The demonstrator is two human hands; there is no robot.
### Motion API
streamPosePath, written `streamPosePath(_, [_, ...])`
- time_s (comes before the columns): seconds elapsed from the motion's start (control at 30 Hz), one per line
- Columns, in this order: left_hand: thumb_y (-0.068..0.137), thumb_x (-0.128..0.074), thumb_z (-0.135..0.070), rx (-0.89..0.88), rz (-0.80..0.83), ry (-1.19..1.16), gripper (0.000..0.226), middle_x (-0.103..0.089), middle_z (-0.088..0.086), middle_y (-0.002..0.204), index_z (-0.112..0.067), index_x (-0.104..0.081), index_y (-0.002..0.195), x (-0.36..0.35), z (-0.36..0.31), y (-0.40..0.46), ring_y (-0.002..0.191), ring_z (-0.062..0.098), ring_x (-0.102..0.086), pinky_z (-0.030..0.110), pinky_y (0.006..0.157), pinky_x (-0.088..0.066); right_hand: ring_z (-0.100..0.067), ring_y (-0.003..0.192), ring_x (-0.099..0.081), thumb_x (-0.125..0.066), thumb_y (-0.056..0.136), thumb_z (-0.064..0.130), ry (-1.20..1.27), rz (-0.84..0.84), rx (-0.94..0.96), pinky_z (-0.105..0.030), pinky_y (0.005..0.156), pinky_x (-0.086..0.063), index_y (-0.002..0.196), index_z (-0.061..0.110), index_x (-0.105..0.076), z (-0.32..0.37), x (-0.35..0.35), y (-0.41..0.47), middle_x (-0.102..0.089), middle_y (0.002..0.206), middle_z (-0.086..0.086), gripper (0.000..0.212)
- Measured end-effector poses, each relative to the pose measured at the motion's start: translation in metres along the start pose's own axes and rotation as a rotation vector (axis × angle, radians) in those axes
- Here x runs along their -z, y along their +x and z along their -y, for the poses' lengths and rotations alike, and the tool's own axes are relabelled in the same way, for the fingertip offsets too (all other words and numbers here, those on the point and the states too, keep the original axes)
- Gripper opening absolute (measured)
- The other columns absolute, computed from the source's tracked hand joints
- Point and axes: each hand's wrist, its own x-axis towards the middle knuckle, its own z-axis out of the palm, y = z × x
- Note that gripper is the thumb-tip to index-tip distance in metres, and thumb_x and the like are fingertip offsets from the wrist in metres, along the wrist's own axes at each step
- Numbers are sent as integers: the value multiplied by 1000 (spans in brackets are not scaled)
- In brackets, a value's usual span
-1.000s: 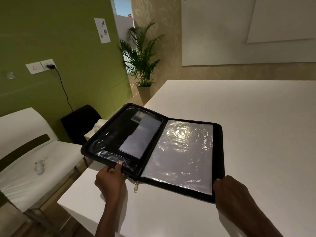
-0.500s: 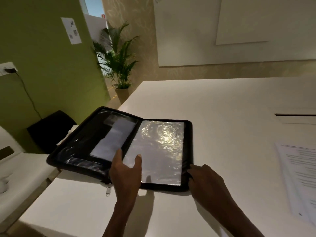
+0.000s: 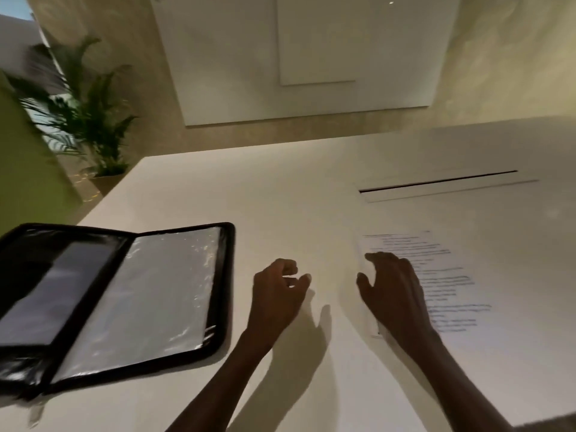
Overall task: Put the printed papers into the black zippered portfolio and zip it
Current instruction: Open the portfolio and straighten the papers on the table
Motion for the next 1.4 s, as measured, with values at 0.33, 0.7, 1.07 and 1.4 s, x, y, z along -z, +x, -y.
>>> streamPosePath(0.33, [81,-69,-43,23,258,224,72,-53,13,132,-2,-44,135,-114,-39,7,123,26,-50,33,100,-41,-42,113,-45,-71,76,59,-96,354,-607,-44,83,-40,103,0,-53,-147,46,20,-56,112,-28,68])
streamPosePath(0.7, [84,-65,-46,-163,270,563,56,-56,11,114,-5,-52,119,-156,-48,12,107,25,-52,31,97,-37,-36,107,-49,-74,52,78,-62,505,-629,-39,77,-35,65,17,-39,-175,27,37,-62,98,-16,71])
streamPosePath(1.07, [95,-56,-39,-269,314,653,36,-50,9,115,-8,-62,112,-163,-48,15,108,22,-46,28,80,-48,-30,105,-58,-82,60,62,-39,533,-709,-31,76,-40,90,12,-51,-177,21,55,-64,107,-8,66])
streamPosePath(1.4, [97,-51,-38,-286,290,661,31,-48,5,118,-11,-60,111,-164,-46,12,113,20,-43,26,74,-44,-36,121,-46,-91,56,45,-47,555,-844,-43,92,-44,128,3,-45,-169,4,68,-54,127,-17,96])
